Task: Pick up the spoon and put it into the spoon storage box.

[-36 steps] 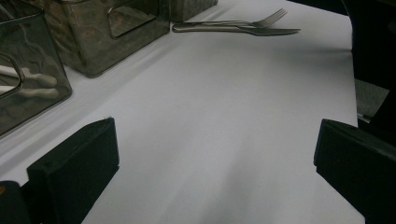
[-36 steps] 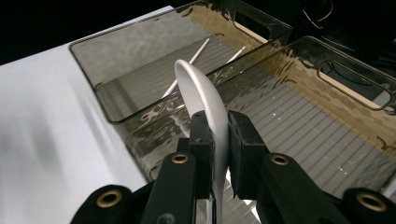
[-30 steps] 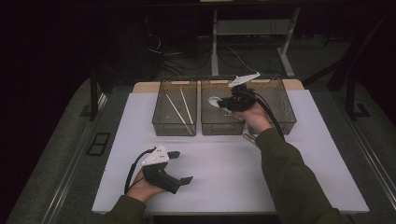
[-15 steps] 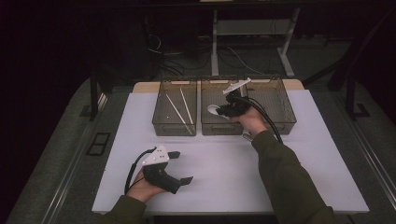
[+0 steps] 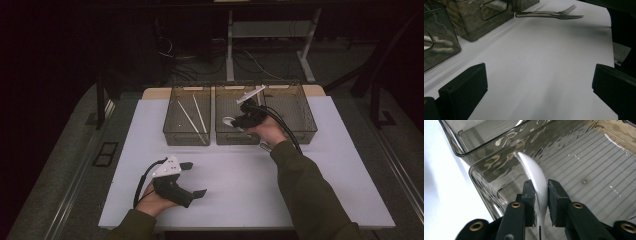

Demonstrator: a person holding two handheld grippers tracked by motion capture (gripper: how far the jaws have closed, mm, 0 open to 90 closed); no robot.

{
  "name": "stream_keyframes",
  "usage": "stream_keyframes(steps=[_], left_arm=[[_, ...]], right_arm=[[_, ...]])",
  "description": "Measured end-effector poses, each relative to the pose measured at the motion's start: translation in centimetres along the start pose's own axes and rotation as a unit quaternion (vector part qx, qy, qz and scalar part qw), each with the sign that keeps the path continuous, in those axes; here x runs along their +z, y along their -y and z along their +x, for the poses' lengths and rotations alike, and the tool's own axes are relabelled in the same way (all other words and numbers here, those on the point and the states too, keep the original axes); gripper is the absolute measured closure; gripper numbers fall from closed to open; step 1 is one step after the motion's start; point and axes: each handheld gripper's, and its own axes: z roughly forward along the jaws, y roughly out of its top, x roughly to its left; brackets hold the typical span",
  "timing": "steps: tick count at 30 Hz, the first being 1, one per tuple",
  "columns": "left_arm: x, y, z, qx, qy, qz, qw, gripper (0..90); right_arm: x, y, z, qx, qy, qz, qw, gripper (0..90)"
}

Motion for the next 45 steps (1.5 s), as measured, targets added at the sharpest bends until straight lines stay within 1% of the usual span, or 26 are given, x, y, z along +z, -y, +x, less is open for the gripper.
stream_keyframes(steps=[2, 3, 6, 7, 10, 11, 15, 18, 21, 23, 26, 27, 33, 37, 40, 42, 45], left_arm=[[0.0, 0.0, 0.0, 0.003, -0.001, 0.0, 1.0, 0.0], [0.0, 0.0, 0.0, 0.002, -0.001, 0.0, 1.0, 0.0], [0.0, 0.0, 0.0, 0.002, -0.001, 0.0, 1.0, 0.0], [0.0, 0.0, 0.0, 0.0, 0.0, 0.0, 1.0, 0.0], [0.0, 0.0, 0.0, 0.0, -0.001, 0.0, 1.0, 0.0], [0.0, 0.0, 0.0, 0.0, -0.001, -0.001, 1.0, 0.0], [0.0, 0.0, 0.0, 0.0, -0.001, 0.0, 1.0, 0.0], [0.0, 0.0, -0.1, -0.003, -0.002, -0.003, 1.0, 0.0], [0.0, 0.0, 0.0, 0.0, -0.002, 0.0, 1.0, 0.0], [0.0, 0.0, 0.0, 0.0, -0.003, 0.001, 1.0, 0.0], [0.0, 0.0, 0.0, -0.001, -0.002, 0.001, 1.0, 0.0], [0.0, 0.0, 0.0, -0.001, -0.002, 0.001, 1.0, 0.0], [0.0, 0.0, -0.1, -0.003, -0.002, 0.001, 1.0, 0.0], [0.0, 0.0, 0.0, -0.003, -0.002, 0.002, 1.0, 0.0], [0.0, 0.0, 0.0, -0.002, -0.002, 0.003, 1.0, 0.0], [0.0, 0.0, 0.0, -0.001, -0.002, 0.003, 1.0, 0.0], [0.0, 0.1, 0.0, -0.003, -0.003, 0.002, 1.0, 0.0]], right_arm=[[0.0, 0.1, 0.0, 0.001, -0.003, -0.002, 1.0, 73.7], [-0.1, 0.1, 0.0, 0.0, -0.003, -0.007, 1.0, 73.7], [-0.4, 0.1, 0.0, 0.009, -0.009, -0.015, 0.9998, 73.4], [-0.6, 0.1, 0.0, 0.009, -0.009, -0.017, 0.9998, 73.2], [-1.0, 0.1, 0.0, 0.007, -0.012, -0.027, 0.9995, 71.3], [-1.1, 0.1, 0.0, 0.005, -0.014, -0.031, 0.9994, 70.0], [-2.1, 0.2, 0.2, 0.011, -0.016, -0.048, 0.9986, 62.0], [-3.0, 0.3, 0.2, 0.026, -0.016, -0.061, 0.9977, 55.3], [-4.1, 0.6, 0.2, 0.041, -0.02, -0.077, 0.996, 49.7], [-4.7, 0.9, 0.1, 0.04, -0.023, -0.086, 0.9953, 46.7], [-5.6, 1.4, 0.2, 0.043, -0.024, -0.09, 0.9947, 43.3], [-5.8, 1.6, 0.2, 0.039, -0.024, -0.094, 0.9945, 42.6], [-7.3, 2.9, 0.6, 0.039, -0.024, -0.111, 0.9928, 39.8], [-8.1, 3.7, 0.9, 0.033, -0.026, -0.12, 0.9919, 38.6], [-8.7, 4.6, 1.2, 0.034, -0.029, -0.119, 0.9919, 37.7], [-9.0, 5.0, 1.3, 0.034, -0.026, -0.119, 0.9919, 37.5], [-9.5, 6.0, 1.4, 0.041, -0.026, -0.121, 0.9914, 36.7]])
